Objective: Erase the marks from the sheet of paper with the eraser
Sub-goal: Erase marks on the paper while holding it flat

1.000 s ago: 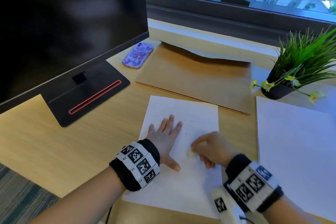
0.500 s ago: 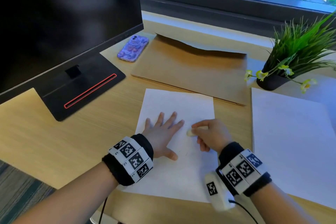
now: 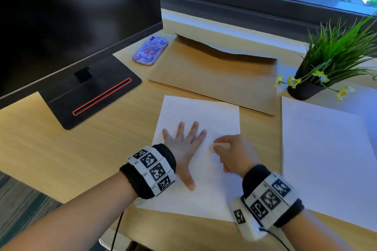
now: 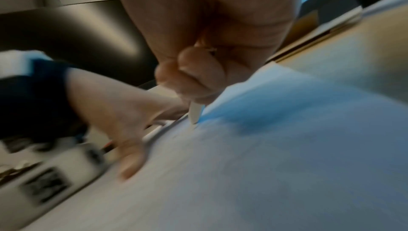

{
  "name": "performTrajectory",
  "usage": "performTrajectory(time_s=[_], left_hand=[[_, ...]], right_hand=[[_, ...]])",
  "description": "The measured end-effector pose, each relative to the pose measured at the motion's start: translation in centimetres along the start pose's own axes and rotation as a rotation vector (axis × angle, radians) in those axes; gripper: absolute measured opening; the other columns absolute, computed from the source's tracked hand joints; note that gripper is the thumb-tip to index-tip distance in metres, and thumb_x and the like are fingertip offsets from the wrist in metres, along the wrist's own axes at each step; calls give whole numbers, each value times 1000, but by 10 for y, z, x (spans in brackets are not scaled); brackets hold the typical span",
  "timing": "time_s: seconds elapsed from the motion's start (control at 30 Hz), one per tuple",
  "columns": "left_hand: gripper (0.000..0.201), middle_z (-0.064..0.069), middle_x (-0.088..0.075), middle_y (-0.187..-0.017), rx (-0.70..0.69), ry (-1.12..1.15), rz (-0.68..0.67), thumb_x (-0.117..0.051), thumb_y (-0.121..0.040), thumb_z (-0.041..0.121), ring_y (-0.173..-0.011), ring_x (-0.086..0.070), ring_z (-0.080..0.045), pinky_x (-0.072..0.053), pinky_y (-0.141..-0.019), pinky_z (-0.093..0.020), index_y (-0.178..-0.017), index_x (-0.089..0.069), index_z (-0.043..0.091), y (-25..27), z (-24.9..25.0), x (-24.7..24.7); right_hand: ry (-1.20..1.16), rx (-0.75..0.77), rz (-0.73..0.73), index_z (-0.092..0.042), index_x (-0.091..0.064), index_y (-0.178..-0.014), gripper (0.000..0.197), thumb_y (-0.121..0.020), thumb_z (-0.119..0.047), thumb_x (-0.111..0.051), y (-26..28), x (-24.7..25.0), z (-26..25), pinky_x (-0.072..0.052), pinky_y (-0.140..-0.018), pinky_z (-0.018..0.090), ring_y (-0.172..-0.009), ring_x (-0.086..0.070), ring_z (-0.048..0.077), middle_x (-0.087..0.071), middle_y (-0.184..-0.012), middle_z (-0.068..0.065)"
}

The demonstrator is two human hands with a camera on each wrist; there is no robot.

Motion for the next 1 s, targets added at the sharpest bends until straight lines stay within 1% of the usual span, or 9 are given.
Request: performTrajectory(time_s=[0.13,0.2,0.27,0.4,0.53,0.63,0.8,0.9,1.0], left_hand=[[147,-4,42,-146,-2,9,0,-81,-56,58,-135,32,-40,2,-102,-72,-141,33,22,0,0,1],[146,-4,42,-146,-2,8,3,-81,-56,58,-135,32,-40,2,-102,-72,-142,32,22,0,0,1],[146,-3,42,-146,0,9,7,-81,-57,57,-135,32,-40,2,-102,-72,-142,32,23,0,0,0],[144,-1,41,-147,5,-1,27,-80,-57,59,-137,30,-38,2,-104,-70,-142,32,25,1,-1,-1],[144,-2,40,-148,-3,-1,24,-79,-57,60,-137,30,-39,1,-103,-72,-142,31,24,1,-2,0],[143,-2,40,-148,-2,3,18,-79,-58,59,-136,31,-39,1,-103,-71,-142,31,23,2,-1,1],[144,-1,41,-147,-2,31,16,-80,-57,58,-136,32,-38,3,-103,-71,-142,31,24,2,-1,1],[144,-2,40,-148,2,21,16,-80,-57,58,-136,31,-39,2,-103,-71,-143,31,24,2,0,1],[144,-2,41,-147,4,12,13,-80,-58,58,-136,31,-39,2,-103,-71,-142,32,24,1,0,2]], right_hand=[[56,6,-288,-13,-65,-106,19,-88,-17,-60,33,-21,9,-36,-34,18,-29,-45,11,-55,-53,4],[96,3,-346,-15,-66,-101,14,-88,-18,-61,31,-19,5,-39,-36,19,-30,-46,10,-56,-54,4],[99,7,-292,-15,-66,-98,11,-88,-18,-62,15,-11,-2,-42,-38,21,-32,-48,10,-57,-56,4],[21,30,-80,-13,-65,-113,24,-90,-16,-58,3,-9,-5,-42,-38,20,-32,-48,9,-57,-62,1],[148,82,-239,-17,-66,-113,25,-89,-16,-57,45,-31,8,-47,-46,25,-29,-46,3,-46,-62,-14],[100,19,-297,-12,-66,-105,18,-89,-14,-59,38,-21,8,-40,-36,20,-27,-42,6,-52,-53,-1],[13,8,-96,-12,-65,-108,19,-90,-14,-59,17,-5,4,-38,-35,18,-30,-45,9,-56,-59,4],[94,38,-206,-16,-66,-107,20,-89,-12,-58,41,-17,11,-39,-36,19,-26,-41,6,-53,-55,-1],[80,-7,-278,-16,-68,-100,15,-88,-13,-60,42,-17,10,-38,-37,18,-29,-42,9,-53,-54,3]])
Point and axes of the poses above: each hand's wrist, its own y-axis away from the middle knuckle, its own x-axis out of the back of the hand, z = x × y, the point moved 2 cm from there along -y, towards the middle knuckle
